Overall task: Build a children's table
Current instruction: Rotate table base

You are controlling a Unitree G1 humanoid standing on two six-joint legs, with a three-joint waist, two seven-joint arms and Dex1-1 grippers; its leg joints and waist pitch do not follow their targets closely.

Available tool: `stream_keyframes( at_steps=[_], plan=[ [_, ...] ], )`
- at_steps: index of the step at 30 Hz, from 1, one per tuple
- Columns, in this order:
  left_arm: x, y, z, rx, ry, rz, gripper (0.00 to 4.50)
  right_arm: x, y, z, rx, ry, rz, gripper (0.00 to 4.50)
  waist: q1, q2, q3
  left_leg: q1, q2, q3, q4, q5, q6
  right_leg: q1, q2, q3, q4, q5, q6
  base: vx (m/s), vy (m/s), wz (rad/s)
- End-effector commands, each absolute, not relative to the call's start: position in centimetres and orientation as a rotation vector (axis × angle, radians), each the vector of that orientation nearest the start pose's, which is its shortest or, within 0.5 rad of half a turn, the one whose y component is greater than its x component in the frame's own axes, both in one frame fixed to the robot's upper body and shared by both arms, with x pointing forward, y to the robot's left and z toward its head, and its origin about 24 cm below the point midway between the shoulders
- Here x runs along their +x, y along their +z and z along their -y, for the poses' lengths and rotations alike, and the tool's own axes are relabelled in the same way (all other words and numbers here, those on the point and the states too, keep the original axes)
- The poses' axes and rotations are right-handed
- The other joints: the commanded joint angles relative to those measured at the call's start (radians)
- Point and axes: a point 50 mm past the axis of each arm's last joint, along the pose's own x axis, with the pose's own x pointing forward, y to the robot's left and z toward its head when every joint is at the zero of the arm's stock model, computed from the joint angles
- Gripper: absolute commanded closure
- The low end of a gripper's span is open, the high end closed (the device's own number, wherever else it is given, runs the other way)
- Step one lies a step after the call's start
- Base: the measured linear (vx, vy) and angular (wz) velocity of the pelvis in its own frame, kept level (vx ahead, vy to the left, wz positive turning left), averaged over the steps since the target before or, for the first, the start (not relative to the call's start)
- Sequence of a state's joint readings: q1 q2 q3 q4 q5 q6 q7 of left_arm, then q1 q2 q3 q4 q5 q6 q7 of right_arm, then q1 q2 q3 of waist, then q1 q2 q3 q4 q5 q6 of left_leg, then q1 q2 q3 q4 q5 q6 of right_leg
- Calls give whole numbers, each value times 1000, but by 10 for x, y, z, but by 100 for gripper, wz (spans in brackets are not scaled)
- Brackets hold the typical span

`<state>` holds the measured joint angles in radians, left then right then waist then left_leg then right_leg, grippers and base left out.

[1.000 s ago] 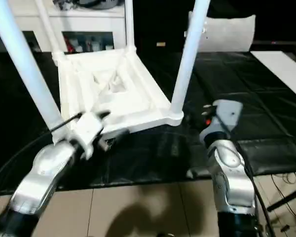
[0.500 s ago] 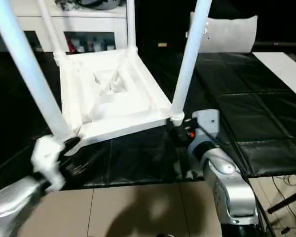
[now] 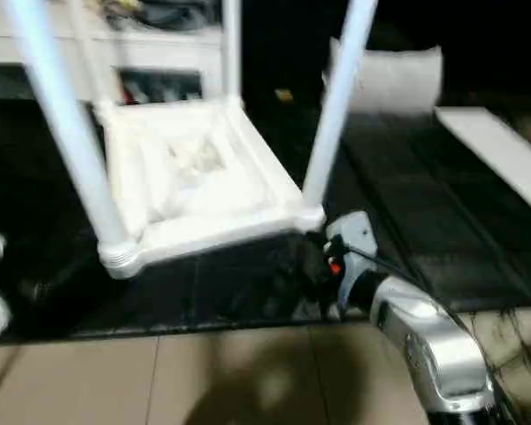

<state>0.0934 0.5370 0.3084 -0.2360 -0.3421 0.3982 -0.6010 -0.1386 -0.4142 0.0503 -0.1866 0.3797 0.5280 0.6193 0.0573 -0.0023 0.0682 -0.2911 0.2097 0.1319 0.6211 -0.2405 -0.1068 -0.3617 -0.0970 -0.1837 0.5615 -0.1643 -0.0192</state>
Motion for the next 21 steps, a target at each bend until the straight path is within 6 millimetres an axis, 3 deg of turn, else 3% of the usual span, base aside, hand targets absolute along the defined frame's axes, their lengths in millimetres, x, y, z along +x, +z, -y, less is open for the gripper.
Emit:
stream_keyframes(
  at_steps=[1, 2, 3, 4, 5, 6, 7, 9, 10, 12, 18, 19, 21],
  plan=[
    [232, 101, -262, 133, -400, -177, 6, 262, 77, 165, -27, 738, -264, 0, -36, 40, -20, 45, -18, 3, -30, -542, 12, -24, -39, -76, -206, -876, 127, -9, 29, -23],
    [244, 102, -257, 136, -425, -162, 6, 269, 73, 166, -67, 682, -265, 0, 41, 38, -41, -121, 93, -50, -182, -793, 6, 114, -33, 76, 119, -212, -2, 202, 60, -9],
    [244, 102, -257, 136, -425, -162, 6, 269, 73, 166, -67, 682, -265, 0, 71, 70, -36, -84, 92, -20, -216, -788, 19, 65, -12, 99, 139, -188, -12, 202, 60, -9],
    [252, 102, -254, 142, -445, -158, 6, 273, 73, 165, -76, 664, -259, 0, 22, -19, -65, -18, 1, -23, -102, -494, 16, 25, -66, 149, 21, -377, -14, 248, -33, -14],
    [259, 104, -249, 129, -471, -145, 6, 277, 72, 165, -71, 641, -267, 0, 58, -12, -56, -71, -22, -6, -78, -208, 1, 33, -95, 160, -38, -629, 41, 12, -38, -26],
    [259, 104, -249, 129, -471, -145, 6, 277, 72, 165, -71, 641, -267, 0, 64, -16, -66, -72, -17, -9, -77, -126, 3, 33, -90, 164, -31, -621, 57, 15, -65, -26],
    [266, 106, -244, 113, -482, -130, 6, 279, 71, 165, -65, 620, -282, 0, 74, -7, -84, -70, -16, -4, -81, 18, 4, 27, -55, 156, -3, -357, 10, 0, 0, 0],
    [276, 106, -241, 111, -462, -127, 6, 279, 70, 163, -47, 644, -302, 0, 71, 9, -87, -76, -13, -4, -83, 55, 0, 27, -38, 150, 15, -164, -59, 0, 0, 0],
    [276, 106, -241, 111, -462, -127, 6, 279, 70, 163, -47, 644, -302, 0, 68, 12, -90, -79, -13, -2, -78, 57, -11, 30, -29, 145, 24, -45, -105, 0, 0, 0],
    [290, 104, -236, 105, -416, -129, 6, 280, 66, 160, -63, 633, -284, 0, 65, 14, -89, -81, -9, 1, -80, 31, -16, 36, -24, 140, 24, 26, -150, 0, 0, 0],
    [298, 105, -224, 25, -465, -88, 6, 283, 61, 158, -68, 609, -286, 0, 59, 10, -84, -75, 2, 6, -93, -55, -17, 36, -31, 140, 8, -82, -170, 0, 0, 0],
    [302, 106, -214, -8, -525, -67, 6, 290, 57, 160, -80, 558, -308, 0, 56, -3, -80, -75, 1, 8, -95, -71, -14, 34, -31, 141, 3, -123, -166, 0, 0, 0],
    [304, 108, -205, -47, -592, -47, 6, 295, 54, 162, -84, 512, -328, 0, 56, 1, -78, -73, 0, 11, -97, -91, -23, 31, -35, 142, -3, -196, -160, 0, 0, 0]
  ],
)
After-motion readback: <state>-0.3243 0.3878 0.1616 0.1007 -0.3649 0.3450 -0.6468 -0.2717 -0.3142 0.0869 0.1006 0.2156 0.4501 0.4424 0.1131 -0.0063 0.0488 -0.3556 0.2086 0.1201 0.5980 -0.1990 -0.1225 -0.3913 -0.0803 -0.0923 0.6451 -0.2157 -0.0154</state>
